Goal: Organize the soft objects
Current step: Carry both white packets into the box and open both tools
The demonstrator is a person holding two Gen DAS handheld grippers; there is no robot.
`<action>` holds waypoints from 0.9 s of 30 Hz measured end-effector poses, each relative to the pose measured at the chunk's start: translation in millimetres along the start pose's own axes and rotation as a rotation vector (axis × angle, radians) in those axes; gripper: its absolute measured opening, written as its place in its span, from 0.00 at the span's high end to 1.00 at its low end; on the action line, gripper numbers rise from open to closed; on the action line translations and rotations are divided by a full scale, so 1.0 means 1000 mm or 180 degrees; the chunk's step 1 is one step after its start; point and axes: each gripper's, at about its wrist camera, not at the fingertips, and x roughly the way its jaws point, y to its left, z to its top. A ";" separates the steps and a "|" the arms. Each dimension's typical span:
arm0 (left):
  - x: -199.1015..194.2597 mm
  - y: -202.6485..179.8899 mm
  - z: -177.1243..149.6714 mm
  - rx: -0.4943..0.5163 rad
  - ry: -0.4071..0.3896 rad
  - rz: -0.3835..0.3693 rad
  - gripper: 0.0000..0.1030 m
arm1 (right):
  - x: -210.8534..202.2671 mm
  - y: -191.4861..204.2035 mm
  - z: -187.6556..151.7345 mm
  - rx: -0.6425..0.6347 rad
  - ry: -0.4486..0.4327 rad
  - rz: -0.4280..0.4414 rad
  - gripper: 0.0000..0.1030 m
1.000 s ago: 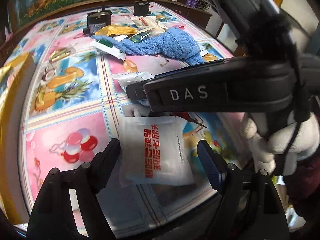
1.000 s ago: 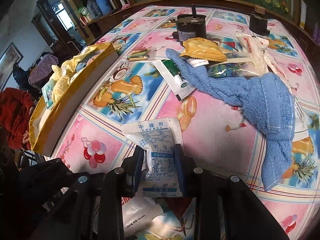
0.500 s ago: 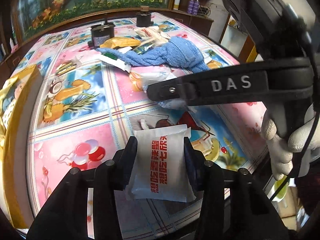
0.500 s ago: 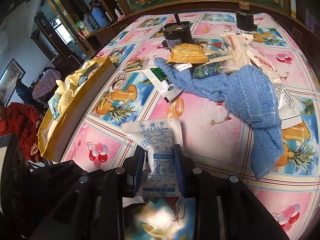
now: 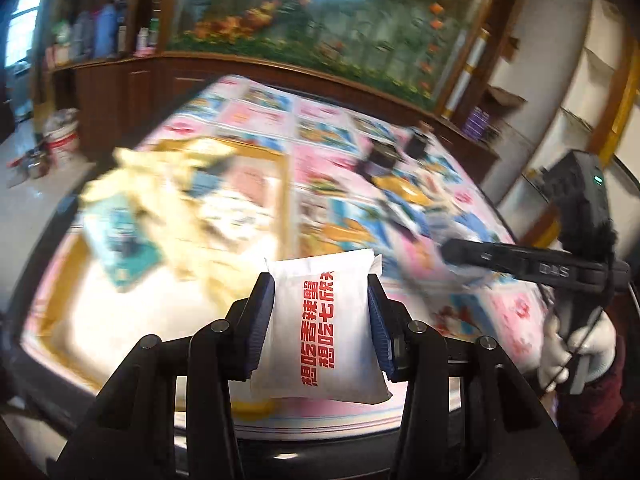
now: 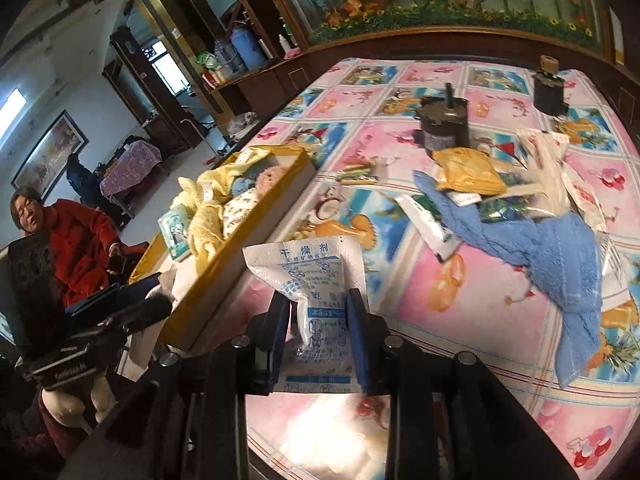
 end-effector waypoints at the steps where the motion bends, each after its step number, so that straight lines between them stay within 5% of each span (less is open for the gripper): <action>1: -0.004 0.013 0.001 -0.0064 -0.0018 0.0074 0.56 | 0.004 0.010 0.005 -0.0040 0.0006 0.0051 0.73; 12: 0.014 0.108 -0.001 -0.0565 0.0152 0.0524 0.56 | 0.085 0.110 0.034 -0.0465 0.0347 0.0464 0.73; 23: -0.007 0.135 0.002 -0.0973 -0.0006 0.0375 0.46 | 0.148 0.135 0.024 -0.0497 0.0632 0.0506 0.70; 27: -0.021 0.131 0.005 -0.1006 -0.0124 0.0367 0.46 | 0.144 0.129 0.025 -0.0378 0.0570 0.0571 0.53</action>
